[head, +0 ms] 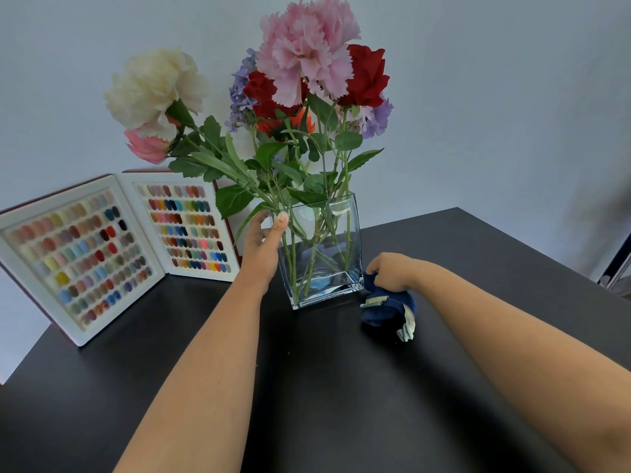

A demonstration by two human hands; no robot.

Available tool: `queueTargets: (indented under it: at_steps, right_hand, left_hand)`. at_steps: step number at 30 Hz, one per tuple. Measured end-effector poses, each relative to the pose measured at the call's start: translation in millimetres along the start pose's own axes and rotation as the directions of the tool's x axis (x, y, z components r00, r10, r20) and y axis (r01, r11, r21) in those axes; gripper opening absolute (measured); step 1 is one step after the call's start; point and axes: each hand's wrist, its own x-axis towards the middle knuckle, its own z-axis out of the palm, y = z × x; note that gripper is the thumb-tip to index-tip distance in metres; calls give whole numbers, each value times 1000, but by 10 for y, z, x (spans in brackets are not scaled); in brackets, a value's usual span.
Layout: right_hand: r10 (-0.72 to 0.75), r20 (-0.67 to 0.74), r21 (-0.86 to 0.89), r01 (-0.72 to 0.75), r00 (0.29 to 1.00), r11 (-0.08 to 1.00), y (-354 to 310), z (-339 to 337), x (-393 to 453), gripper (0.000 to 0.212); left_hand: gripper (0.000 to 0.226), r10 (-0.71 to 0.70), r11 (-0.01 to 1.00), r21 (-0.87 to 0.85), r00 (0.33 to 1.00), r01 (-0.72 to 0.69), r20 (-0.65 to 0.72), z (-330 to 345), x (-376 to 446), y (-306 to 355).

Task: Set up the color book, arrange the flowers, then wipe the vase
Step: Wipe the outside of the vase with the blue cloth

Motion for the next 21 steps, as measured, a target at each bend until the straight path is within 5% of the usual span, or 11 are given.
queueTargets:
  at_steps: [9, 12, 21]
  right_hand:
    - [9, -63, 165, 1, 998, 986, -36, -61, 259, 11]
    - [41, -66, 186, -28, 997, 982, -38, -95, 310, 30]
    - [8, 24, 82, -10, 1000, 997, -6, -110, 254, 24]
  left_hand:
    - [54, -8, 1000, 19, 1000, 7, 24, -20, -3, 30]
    - [52, -9, 1000, 14, 1000, 9, 21, -18, -7, 26]
    - [62, -6, 1000, 3, 1000, 6, -1, 10, -61, 44]
